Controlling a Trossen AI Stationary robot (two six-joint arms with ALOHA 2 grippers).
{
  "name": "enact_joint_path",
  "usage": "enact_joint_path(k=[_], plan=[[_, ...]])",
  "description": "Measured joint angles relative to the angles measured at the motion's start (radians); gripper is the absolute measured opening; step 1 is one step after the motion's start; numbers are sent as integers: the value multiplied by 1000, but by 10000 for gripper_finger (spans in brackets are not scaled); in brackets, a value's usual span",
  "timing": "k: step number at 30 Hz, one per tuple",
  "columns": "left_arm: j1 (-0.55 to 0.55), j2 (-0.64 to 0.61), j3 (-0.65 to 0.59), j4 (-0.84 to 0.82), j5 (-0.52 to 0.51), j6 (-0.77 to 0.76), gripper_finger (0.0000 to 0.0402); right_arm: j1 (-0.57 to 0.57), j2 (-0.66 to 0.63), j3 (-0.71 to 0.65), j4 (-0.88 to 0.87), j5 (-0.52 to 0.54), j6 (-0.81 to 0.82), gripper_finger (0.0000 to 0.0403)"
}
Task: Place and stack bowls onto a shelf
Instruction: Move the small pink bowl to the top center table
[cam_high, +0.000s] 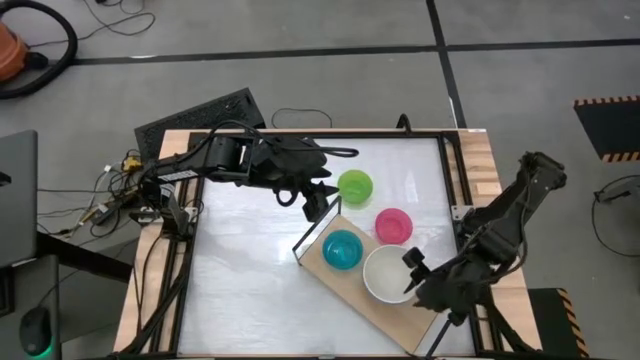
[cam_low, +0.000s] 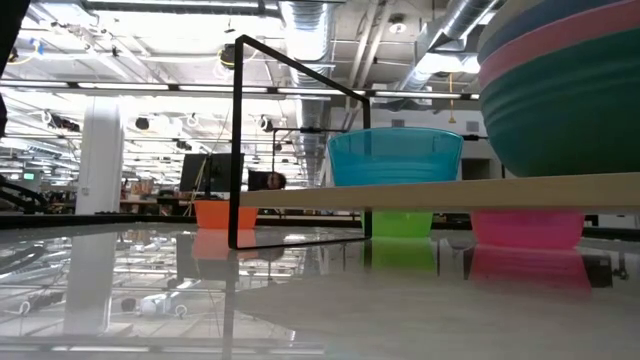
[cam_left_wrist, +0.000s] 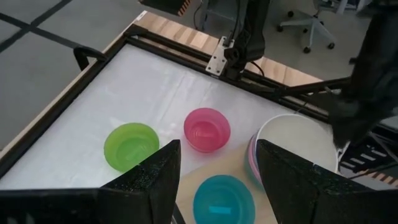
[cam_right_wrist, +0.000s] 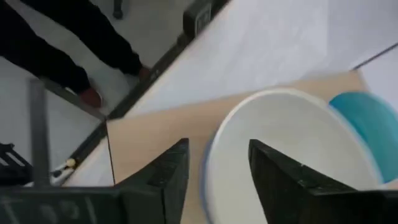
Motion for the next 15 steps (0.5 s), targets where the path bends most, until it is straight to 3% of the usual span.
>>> enact_joint_path(k=[3, 5, 10, 13, 15], plan=[[0, 0, 0, 0, -1, 27, 194, -6, -21, 52, -32, 24, -16, 197], [0, 0, 0, -1, -14, 32, 194, -6, -48, 58, -56, 116, 14, 187], [-2, 0, 0, -1, -24, 61, 194, 75, -185, -37, -71, 339, 181, 96], [-4, 0, 0, -1, -25, 66, 194, 136, -272, -127, -52, 389, 284, 36], [-4, 0, 0, 0, -25, 68, 194, 163, -311, -178, 8, 408, 303, 17]])
